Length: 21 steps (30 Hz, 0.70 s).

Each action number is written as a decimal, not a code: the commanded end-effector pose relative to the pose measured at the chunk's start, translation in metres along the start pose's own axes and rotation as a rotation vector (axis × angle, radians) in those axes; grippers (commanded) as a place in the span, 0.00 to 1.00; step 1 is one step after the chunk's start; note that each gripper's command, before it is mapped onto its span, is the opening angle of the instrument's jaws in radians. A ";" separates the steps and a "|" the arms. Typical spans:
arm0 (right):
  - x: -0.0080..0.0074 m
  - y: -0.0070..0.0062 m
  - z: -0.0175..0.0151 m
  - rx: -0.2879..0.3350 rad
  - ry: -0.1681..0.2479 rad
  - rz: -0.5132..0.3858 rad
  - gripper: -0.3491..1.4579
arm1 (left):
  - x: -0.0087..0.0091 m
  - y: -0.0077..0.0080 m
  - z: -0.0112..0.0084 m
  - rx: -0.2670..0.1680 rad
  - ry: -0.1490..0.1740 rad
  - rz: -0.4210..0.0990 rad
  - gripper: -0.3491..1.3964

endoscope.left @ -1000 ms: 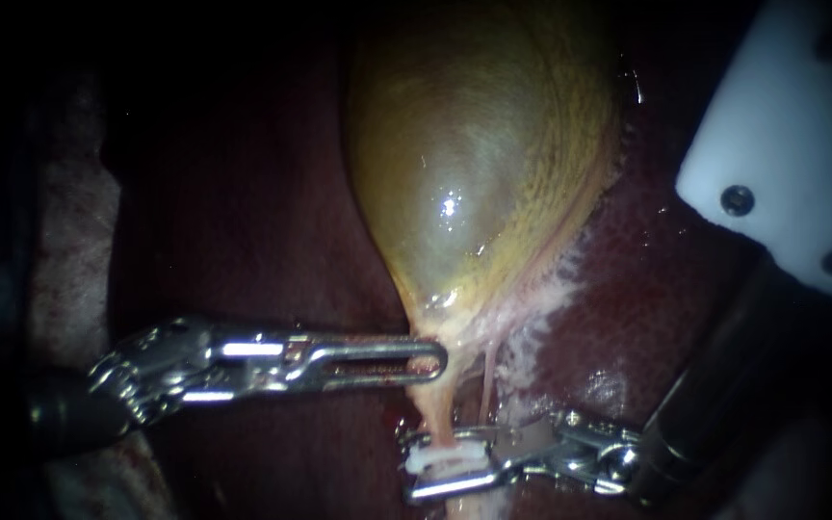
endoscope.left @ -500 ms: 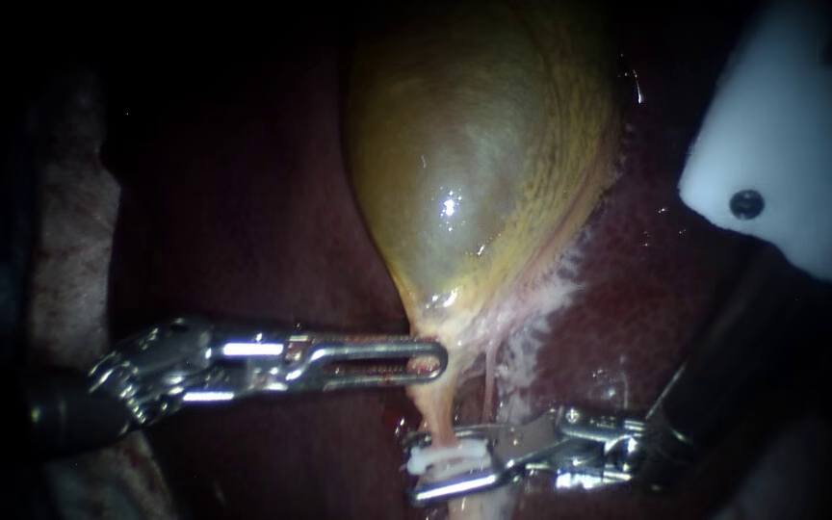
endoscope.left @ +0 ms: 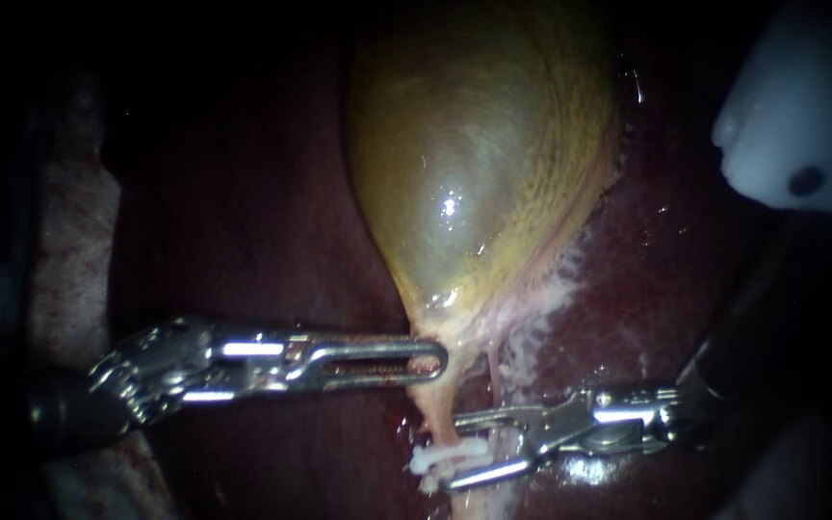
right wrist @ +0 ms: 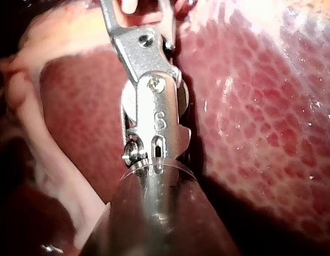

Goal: Going back second clip left tube

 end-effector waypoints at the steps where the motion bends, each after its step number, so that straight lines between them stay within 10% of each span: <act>1: 0.0001 0.0000 -0.0003 -0.005 -0.003 -0.009 0.46 | 0.0000 0.0000 0.0000 0.000 0.000 0.000 0.00; 21: 0.0033 -0.0016 -0.0080 -0.047 -0.017 -0.172 0.46 | -0.0001 0.0000 0.0000 0.000 0.000 0.001 0.00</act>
